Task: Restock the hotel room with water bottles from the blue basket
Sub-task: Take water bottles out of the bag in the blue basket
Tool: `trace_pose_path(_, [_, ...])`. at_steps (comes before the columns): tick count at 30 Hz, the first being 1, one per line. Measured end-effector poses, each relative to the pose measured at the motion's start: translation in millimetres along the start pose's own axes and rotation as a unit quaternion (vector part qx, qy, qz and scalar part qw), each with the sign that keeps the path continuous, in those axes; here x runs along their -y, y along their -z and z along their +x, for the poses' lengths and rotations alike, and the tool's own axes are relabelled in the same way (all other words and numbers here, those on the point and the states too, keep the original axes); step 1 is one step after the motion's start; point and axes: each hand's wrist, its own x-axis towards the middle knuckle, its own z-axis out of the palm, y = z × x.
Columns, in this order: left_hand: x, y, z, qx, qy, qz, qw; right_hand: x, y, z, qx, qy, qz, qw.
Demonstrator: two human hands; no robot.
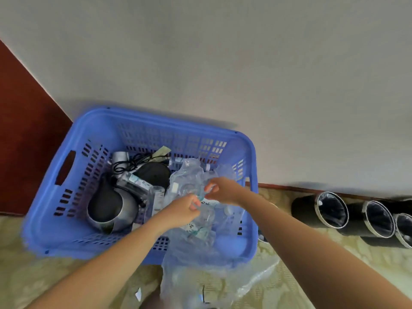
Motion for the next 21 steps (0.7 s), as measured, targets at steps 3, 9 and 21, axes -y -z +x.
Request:
trace_pose_path(3, [10,-9,6,-0.025,0.018,-0.008,1.0,-7,-12,18,0.013,0.009,-0.012,1.0])
trace_pose_path(9, [13,-25,25,-0.1,0.045,-0.032,0.993,-24,-21,54,0.009,0.025,-0.003,1.0])
trace_pose_path(21, [7,-97,50,-0.347,0.163,-0.139,0.913,-57,-32,83,0.055,0.128,-0.021,0.99])
